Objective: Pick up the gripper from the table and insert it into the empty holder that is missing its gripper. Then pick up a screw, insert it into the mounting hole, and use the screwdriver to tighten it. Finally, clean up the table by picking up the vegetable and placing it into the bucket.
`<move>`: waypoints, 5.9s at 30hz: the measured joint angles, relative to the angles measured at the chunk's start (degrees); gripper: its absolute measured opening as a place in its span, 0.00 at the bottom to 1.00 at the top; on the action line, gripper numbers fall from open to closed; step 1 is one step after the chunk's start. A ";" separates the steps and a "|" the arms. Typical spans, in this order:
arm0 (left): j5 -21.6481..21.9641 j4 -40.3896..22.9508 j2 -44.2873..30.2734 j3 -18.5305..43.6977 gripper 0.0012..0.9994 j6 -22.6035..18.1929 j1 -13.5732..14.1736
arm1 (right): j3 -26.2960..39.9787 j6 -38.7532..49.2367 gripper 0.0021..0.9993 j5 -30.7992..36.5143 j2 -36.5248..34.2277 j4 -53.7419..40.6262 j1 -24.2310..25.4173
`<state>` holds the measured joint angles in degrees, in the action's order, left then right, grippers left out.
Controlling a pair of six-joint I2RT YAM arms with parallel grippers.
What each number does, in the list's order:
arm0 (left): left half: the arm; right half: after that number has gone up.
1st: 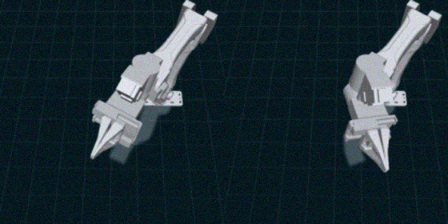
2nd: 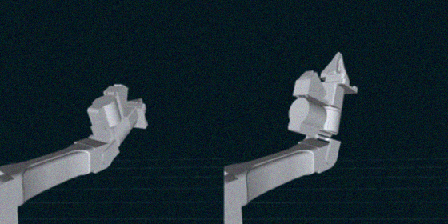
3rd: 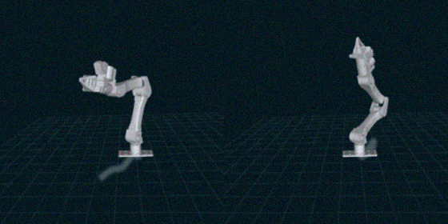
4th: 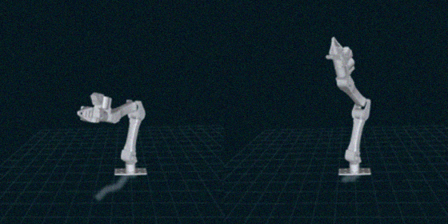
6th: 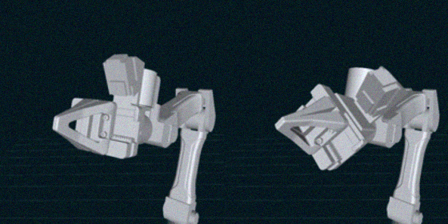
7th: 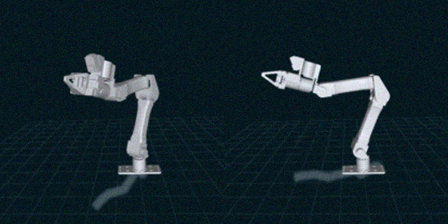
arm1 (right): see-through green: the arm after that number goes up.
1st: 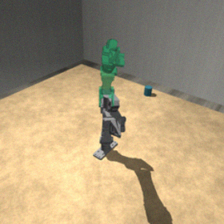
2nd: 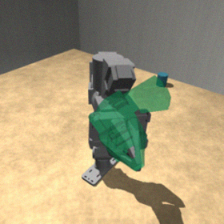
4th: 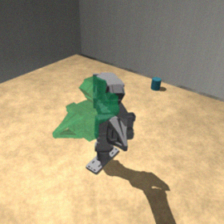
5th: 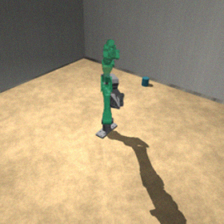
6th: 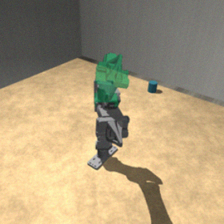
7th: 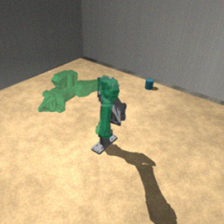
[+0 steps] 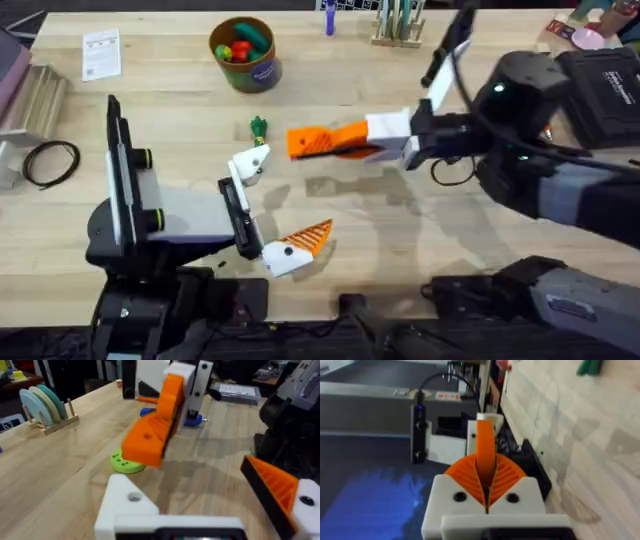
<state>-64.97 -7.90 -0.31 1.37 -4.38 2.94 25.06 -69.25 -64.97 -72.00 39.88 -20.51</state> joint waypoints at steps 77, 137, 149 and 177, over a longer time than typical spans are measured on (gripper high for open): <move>0.08 0.04 0.00 -0.04 0.99 -0.01 -0.22 | 4.68 -4.52 0.01 -10.04 -21.13 18.45 -6.38; 2.40 0.52 0.01 -0.13 0.99 -0.72 -0.90 | 9.52 -5.89 0.01 -2.98 -25.36 23.04 -10.23; 2.83 0.60 0.02 -0.13 0.99 -0.79 -0.90 | 10.34 -7.50 0.01 -1.44 -25.54 22.22 -11.47; 3.30 0.66 0.02 -0.13 0.99 -0.79 -1.01 | 12.83 -7.48 0.01 -2.23 -27.77 22.21 -11.41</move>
<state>-61.67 -7.25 -0.30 1.23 -5.17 1.93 37.89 -76.73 -67.20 -99.77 62.08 -31.92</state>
